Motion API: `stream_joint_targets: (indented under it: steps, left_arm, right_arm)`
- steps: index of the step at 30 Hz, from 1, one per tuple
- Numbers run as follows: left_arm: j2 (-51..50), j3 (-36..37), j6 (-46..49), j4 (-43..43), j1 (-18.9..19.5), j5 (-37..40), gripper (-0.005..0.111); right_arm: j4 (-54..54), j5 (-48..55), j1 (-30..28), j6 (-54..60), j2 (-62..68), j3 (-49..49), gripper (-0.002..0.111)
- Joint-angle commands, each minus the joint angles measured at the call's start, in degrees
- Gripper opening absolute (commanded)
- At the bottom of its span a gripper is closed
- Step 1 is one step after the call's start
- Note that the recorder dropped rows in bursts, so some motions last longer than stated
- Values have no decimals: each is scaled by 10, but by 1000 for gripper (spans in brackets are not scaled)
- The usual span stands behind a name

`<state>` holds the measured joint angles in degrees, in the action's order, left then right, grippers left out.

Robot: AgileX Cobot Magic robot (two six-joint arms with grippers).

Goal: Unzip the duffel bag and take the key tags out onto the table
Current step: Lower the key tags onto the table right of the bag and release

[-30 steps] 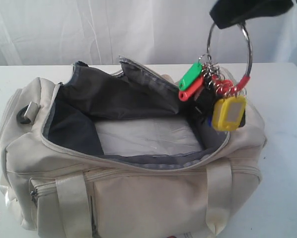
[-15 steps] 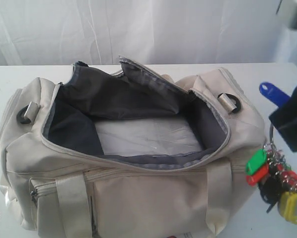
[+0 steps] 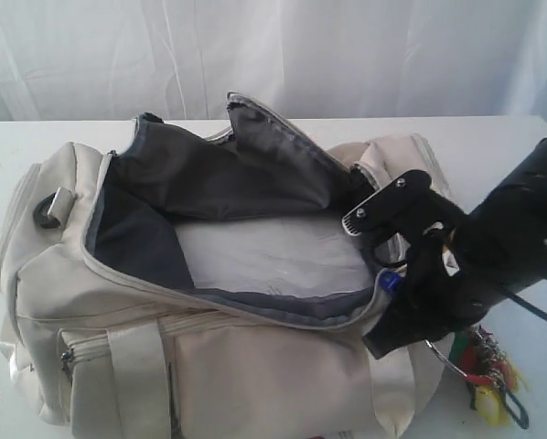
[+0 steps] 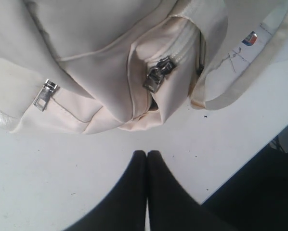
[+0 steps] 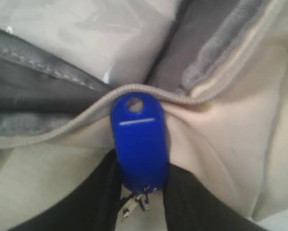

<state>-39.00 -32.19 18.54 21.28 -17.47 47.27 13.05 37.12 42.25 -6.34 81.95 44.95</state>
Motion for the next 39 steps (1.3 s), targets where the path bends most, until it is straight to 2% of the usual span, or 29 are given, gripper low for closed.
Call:
stream_joint_targets:
  steps: [1,11,16,26,32,39]
  left_arm:
    - [6,4,-1,10,2,5,0]
    - [6,4,-1,10,2,5,0]
    - [6,4,-1,10,2,5,0]
    - [6,4,-1,10,2,5,0]
    - [6,4,-1,10,2,5,0]
    - [6,4,-1,10,2,7,0]
  right_arm:
    - [-3,-89,-1,-3,73,34,0]
    - [-3,-106,-1,-3,120,127,0]
    - [-4,-74,-1,-3,128,150,0]
    - [20,126,-1,14,69,149,0]
    - [18,152,-1,14,20,143,0]
    - [39,124,-1,-6,36,67,0]
